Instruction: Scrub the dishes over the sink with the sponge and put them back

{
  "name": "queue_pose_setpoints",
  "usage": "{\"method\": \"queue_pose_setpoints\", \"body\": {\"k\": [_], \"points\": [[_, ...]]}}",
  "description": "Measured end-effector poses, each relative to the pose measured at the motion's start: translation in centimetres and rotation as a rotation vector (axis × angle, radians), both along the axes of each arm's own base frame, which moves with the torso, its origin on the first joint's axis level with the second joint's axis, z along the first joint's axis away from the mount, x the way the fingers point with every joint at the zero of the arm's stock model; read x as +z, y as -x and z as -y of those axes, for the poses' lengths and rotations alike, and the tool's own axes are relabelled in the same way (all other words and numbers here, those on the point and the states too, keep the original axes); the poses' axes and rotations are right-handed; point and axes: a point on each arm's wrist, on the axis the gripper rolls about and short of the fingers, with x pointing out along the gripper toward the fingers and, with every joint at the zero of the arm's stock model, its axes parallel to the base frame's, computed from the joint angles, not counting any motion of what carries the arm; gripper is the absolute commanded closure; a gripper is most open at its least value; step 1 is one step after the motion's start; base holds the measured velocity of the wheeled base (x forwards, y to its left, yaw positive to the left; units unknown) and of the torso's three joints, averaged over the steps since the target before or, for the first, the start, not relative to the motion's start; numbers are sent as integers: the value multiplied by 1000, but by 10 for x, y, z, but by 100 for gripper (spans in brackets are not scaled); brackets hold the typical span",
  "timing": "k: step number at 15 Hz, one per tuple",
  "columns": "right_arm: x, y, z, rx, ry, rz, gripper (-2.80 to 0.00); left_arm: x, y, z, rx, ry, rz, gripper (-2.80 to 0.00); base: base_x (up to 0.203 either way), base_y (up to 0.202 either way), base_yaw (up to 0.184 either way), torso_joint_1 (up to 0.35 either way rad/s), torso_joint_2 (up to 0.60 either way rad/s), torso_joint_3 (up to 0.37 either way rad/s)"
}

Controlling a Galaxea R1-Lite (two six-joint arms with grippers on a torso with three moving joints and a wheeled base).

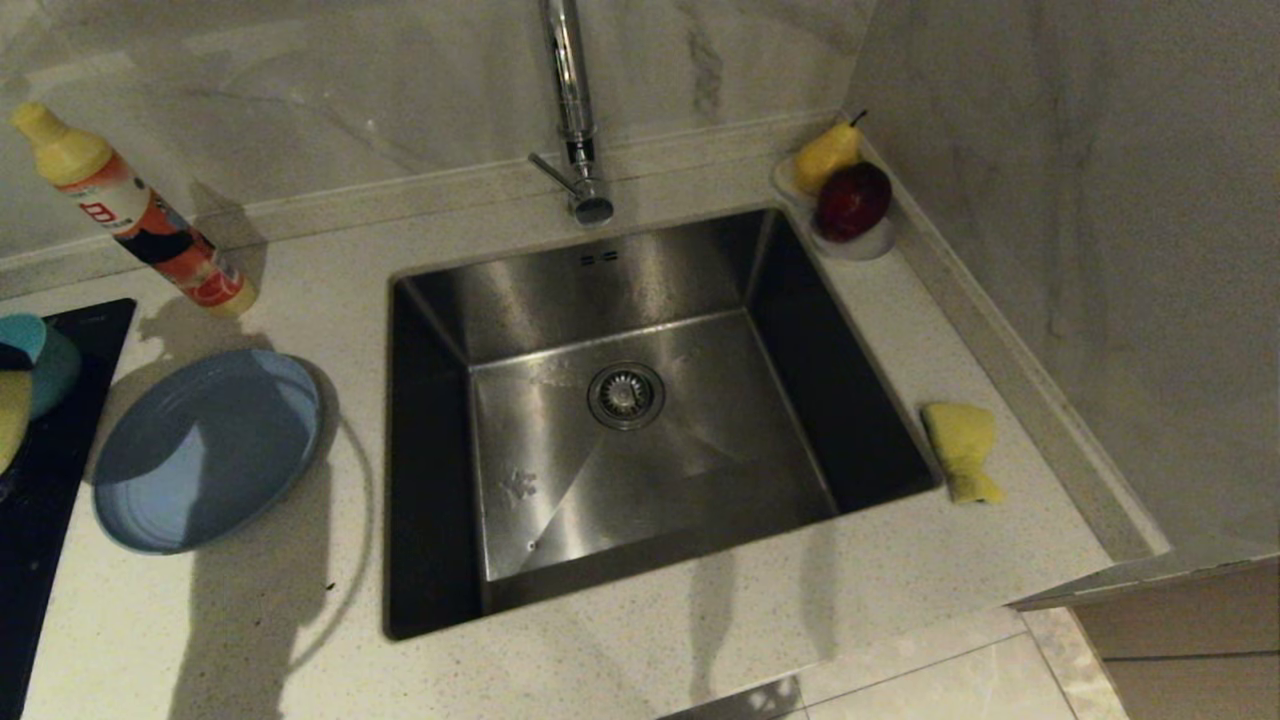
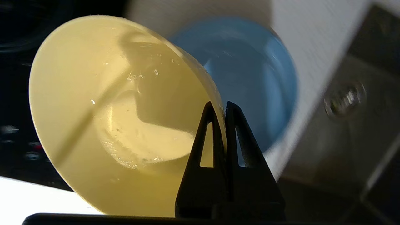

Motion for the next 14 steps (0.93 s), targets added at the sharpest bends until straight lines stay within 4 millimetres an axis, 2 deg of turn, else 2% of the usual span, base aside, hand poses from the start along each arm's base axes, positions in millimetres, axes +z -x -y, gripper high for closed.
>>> {"method": "queue_pose_setpoints", "body": {"k": [4,7,9,14], "points": [[0,0,0,0,0,0,0,-16,-15,38,-101,-48,-70,0,0,0,0,0,0,0],[0,0,0,0,0,0,0,-28,-37,55,-131,-112,-50,0,0,0,0,0,0,0],[0,0,0,0,0,0,0,-36,-50,59,-122,-144,-56,0,0,0,0,0,0,0],[0,0,0,0,0,0,0,-54,-76,57,-95,-179,-51,0,0,0,0,0,0,0]]}}
